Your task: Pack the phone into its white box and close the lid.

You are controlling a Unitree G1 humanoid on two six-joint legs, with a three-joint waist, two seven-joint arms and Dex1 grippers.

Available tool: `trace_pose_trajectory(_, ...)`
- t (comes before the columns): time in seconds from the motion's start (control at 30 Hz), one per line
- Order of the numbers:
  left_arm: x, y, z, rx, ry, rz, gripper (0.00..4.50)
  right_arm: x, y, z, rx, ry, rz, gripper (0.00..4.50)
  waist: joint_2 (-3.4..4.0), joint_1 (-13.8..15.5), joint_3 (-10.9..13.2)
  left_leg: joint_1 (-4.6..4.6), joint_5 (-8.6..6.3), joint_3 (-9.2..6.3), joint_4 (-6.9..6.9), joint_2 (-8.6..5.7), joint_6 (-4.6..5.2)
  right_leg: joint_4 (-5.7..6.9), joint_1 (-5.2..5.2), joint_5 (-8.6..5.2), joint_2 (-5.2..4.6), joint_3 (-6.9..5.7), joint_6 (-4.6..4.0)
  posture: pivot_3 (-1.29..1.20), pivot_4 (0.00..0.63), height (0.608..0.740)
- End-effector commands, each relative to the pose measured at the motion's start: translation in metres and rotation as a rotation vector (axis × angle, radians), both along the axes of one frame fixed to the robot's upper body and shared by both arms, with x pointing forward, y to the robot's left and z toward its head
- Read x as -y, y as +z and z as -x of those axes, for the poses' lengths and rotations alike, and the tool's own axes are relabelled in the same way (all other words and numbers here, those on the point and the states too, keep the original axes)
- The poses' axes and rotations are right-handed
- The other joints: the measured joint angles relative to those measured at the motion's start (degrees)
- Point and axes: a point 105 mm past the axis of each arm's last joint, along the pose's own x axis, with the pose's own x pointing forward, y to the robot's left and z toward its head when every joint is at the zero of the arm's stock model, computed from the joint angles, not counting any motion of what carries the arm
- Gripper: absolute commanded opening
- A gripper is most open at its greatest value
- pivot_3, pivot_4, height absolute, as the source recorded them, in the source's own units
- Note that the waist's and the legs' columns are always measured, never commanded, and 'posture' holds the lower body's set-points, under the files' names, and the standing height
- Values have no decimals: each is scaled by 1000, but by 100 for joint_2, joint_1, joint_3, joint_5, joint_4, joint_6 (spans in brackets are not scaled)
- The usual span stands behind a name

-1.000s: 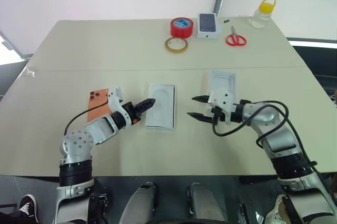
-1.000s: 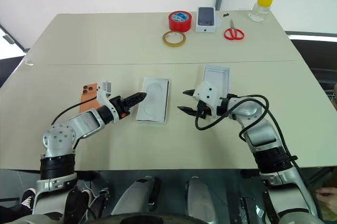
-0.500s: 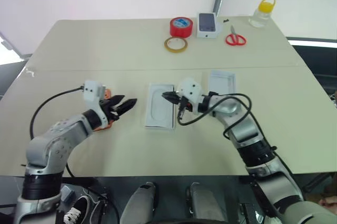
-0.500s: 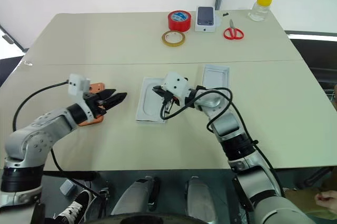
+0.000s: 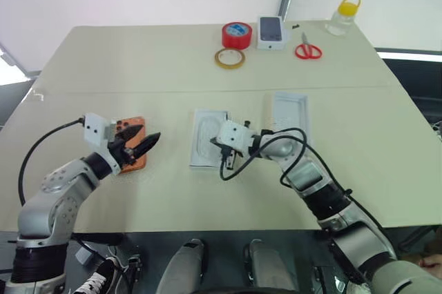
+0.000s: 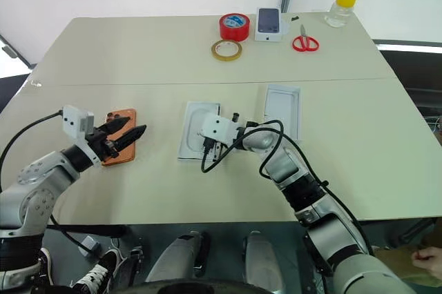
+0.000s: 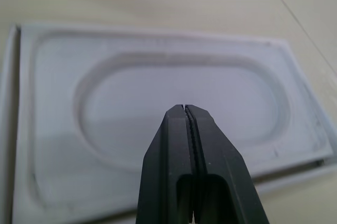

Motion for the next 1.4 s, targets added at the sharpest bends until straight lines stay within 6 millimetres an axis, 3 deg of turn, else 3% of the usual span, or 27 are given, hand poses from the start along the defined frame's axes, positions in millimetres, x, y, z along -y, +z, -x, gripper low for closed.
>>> trace_pose_trajectory(0.03, -6, 10, 1, 45, 13, -8, 3270, -1, 10, 4, 30, 36, 4, 31, 0, 4, 0, 0, 0, -1, -4, 2, 1, 0, 0, 1, 1, -1, -2, 0, 150, 740)
trace_pose_trajectory(0.2, -5, 12, -1, 47, 19, 19, 3270, 4, 9, 6, 39, 54, 35, 31, 0, 12, 0, 0, 1, -2, -7, 3, 1, -1, 0, 3, 3, -2, -5, 0, 150, 740)
trace_pose_trajectory(0.43, -3, 11, -2, 44, 20, 16, 3270, -16, 35, 9, 62, 76, -26, 31, 0, -7, 0, 0, 1, -2, -9, 4, 0, 1, -1, 3, 4, -1, -5, 0, 150, 740)
trace_pose_trajectory(0.7, -4, 10, -1, 43, 29, 26, 3270, -23, 43, 9, 91, 91, -21, 31, 0, 3, 0, 0, 2, -2, -9, 4, 0, 0, -2, 3, 4, -2, -5, 0, 150, 740)
trace_pose_trajectory(0.87, -4, 9, -1, 42, 38, 20, 3270, -37, 20, 9, 63, 81, 0, 31, -1, -17, 0, 0, 2, -2, -10, 5, -1, 1, -3, 4, 5, -1, -6, 0, 150, 740)
trace_pose_trajectory(1.07, -10, 9, -2, 24, 67, 31, 3270, -31, -2, 8, 62, 77, 101, 31, -1, 11, -1, 0, 5, -2, -9, 2, -6, 0, -13, 5, 4, -1, -7, 0, 150, 740)
trace_pose_trajectory(1.23, -32, 4, -2, -103, 143, 143, 3270, -37, 33, -6, 122, 34, -25, 31, -1, -32, -1, 1, 3, -3, -9, 4, -3, 5, -8, 5, 7, -1, -7, 0, 150, 740)
trace_pose_trajectory(1.4, -76, 12, -3, -137, 265, 229, 3270, -61, 66, -17, 183, 32, -147, 31, -2, -131, -1, 0, 7, -5, -12, 13, -9, 13, -13, 8, 18, -3, -12, 0, 150, 740)
